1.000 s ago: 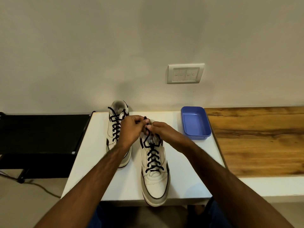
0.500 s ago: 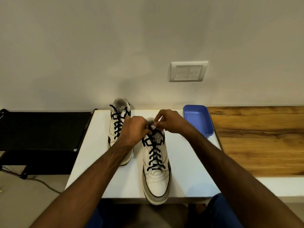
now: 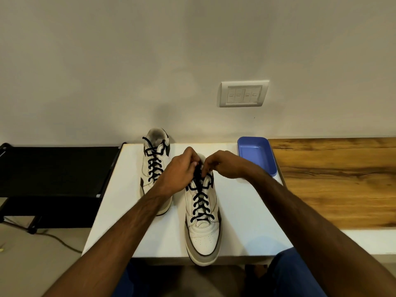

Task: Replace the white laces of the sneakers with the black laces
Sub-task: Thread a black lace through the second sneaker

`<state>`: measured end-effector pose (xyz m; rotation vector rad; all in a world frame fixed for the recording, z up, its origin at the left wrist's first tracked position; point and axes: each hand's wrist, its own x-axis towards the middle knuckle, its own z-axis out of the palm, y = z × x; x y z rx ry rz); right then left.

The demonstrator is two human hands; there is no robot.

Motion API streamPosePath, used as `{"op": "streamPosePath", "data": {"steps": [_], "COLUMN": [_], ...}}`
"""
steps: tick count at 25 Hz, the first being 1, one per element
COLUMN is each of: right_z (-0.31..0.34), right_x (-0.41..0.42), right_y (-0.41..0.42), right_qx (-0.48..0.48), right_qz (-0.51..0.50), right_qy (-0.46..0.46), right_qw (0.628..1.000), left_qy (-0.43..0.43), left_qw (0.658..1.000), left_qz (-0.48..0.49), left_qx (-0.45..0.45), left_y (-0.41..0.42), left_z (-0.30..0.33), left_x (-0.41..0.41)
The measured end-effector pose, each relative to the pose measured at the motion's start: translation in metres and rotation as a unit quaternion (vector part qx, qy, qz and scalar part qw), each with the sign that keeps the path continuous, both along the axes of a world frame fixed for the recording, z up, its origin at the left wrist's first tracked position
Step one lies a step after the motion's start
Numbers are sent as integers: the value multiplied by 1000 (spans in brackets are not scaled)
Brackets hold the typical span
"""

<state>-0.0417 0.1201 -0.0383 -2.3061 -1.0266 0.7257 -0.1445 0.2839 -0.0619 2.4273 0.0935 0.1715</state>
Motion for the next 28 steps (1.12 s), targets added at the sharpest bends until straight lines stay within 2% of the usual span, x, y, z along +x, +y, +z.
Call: {"op": "streamPosePath", "data": {"steps": [2,5,8,11,14,18,22,25,28], "right_z": [2,9,18,31,32,5,-3,1,2], "right_x": [-4,-2,15,30,31,33,38,37,25], "right_y": [1,-3,11,55,119,169,157,122,80], "right_qx": [29,100,110,79,-12,-144,-170,-180,-174], "right_qz": [-13,-85,-107,-5,139,252,227,187,139], "right_qy": [3,-34,-91,-110,-122,-249,-332,-296,-172], "right_qw": [999,991,984,991,983,924,900,919,960], "left_qy": [0,53,142,194,182,167,159,143,111], "left_qw": [999,997,982,946,939,931,912,869,841], "left_qz": [17,51,66,75,66,-52,-173,-260,-308], "left_qx": [-46,-35,103,250,283,319,336,397,431], "left_y": [-1,-9,-32,-55,-55,-37,-10,20,60], "left_z": [0,1,0,-10,-24,-18,-11,-9,3], "left_x": [-4,0,12,21,23,14,-11,-40,-62]}}
